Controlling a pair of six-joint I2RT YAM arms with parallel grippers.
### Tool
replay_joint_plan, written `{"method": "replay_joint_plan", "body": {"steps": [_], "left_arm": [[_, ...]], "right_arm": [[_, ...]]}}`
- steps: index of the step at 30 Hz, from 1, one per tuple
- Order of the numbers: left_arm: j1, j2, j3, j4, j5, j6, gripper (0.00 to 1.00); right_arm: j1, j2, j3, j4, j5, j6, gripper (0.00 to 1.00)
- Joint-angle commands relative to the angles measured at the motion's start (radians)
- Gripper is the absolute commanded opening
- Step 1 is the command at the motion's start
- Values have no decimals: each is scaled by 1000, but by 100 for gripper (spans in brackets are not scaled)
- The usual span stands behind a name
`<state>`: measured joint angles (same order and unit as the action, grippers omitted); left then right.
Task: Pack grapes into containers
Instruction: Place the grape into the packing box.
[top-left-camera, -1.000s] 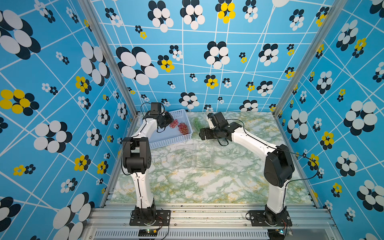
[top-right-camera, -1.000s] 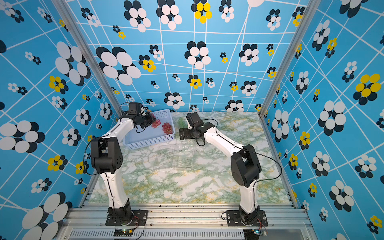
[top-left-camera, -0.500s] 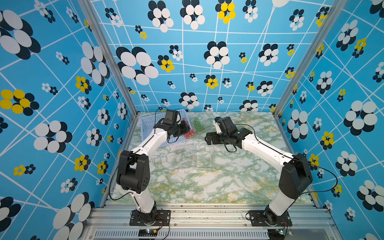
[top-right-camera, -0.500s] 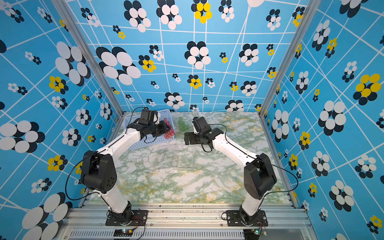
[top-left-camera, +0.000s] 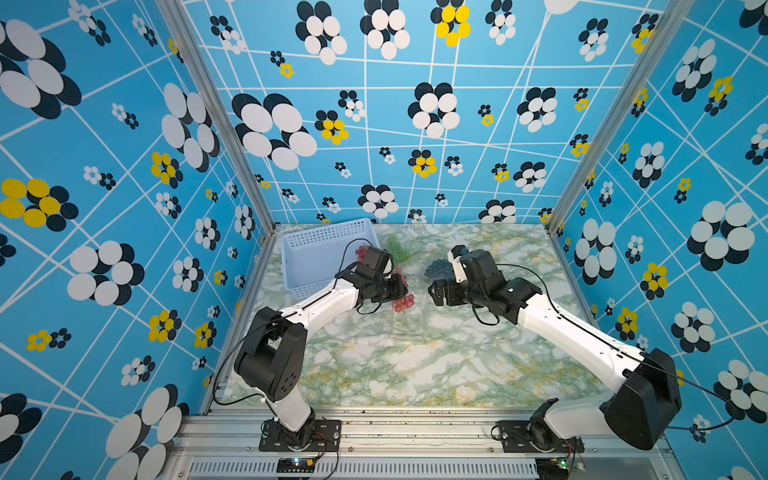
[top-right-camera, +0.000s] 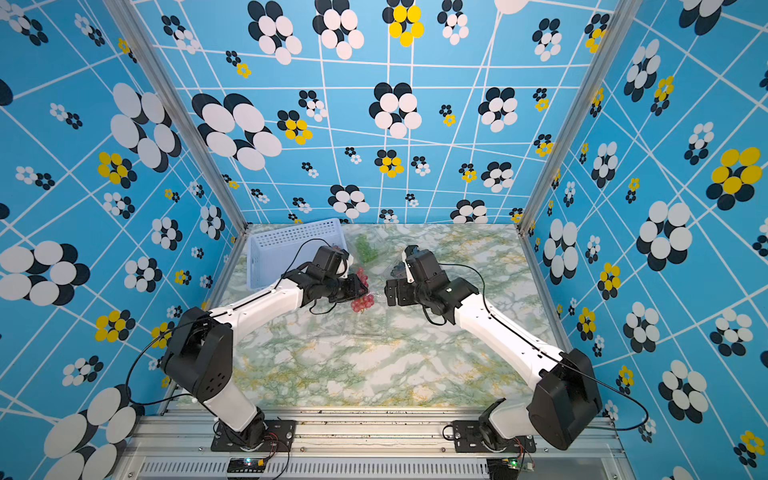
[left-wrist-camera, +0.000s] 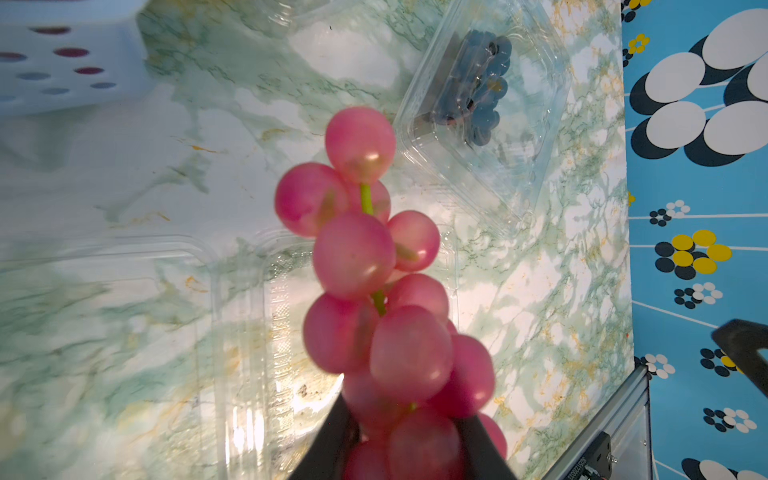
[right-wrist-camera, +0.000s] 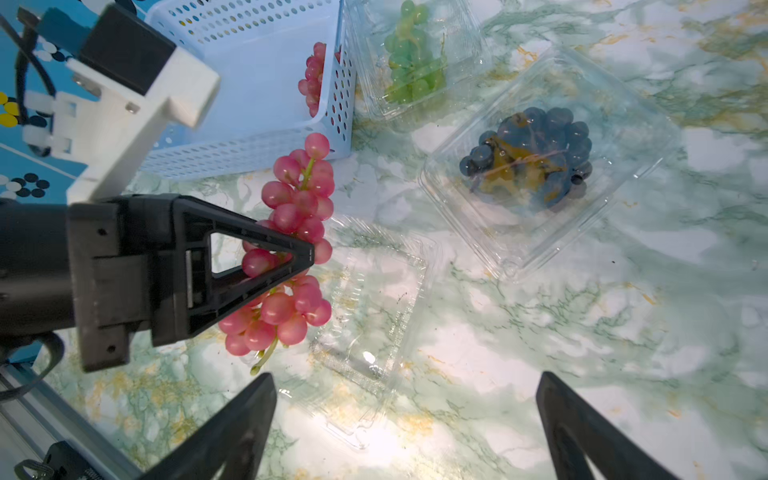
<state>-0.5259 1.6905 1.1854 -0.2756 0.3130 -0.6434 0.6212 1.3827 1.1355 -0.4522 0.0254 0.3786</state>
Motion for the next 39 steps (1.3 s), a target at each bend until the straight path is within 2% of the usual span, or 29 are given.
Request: {"method": "replay_joint_plan", "body": {"steps": [1, 11, 32, 36, 37, 38, 39], "left_arm": [[-29, 46, 2, 63, -7, -9, 30], [-92, 144, -12, 94, 12, -37, 31], [-113, 146, -79, 73, 17, -45, 37], [-114, 157, -71, 69, 23, -44, 40], [-114, 155, -69, 67, 23, -42, 42], [-114, 153, -64, 58, 18, -36, 50], [-115, 149, -55, 46, 12, -29, 51]], "right_arm": [[-3, -34, -34, -3, 34, -12, 99], [-3, -63, -69, -10, 57, -6, 99], [-5, -19, -47, 17, 59, 3, 99], [-5, -16, -45, 18, 55, 7, 99], [-5, -16, -45, 18, 54, 7, 99], [-5, -18, -46, 20, 56, 8, 99], [-4, -17, -47, 21, 58, 8, 99]]}}
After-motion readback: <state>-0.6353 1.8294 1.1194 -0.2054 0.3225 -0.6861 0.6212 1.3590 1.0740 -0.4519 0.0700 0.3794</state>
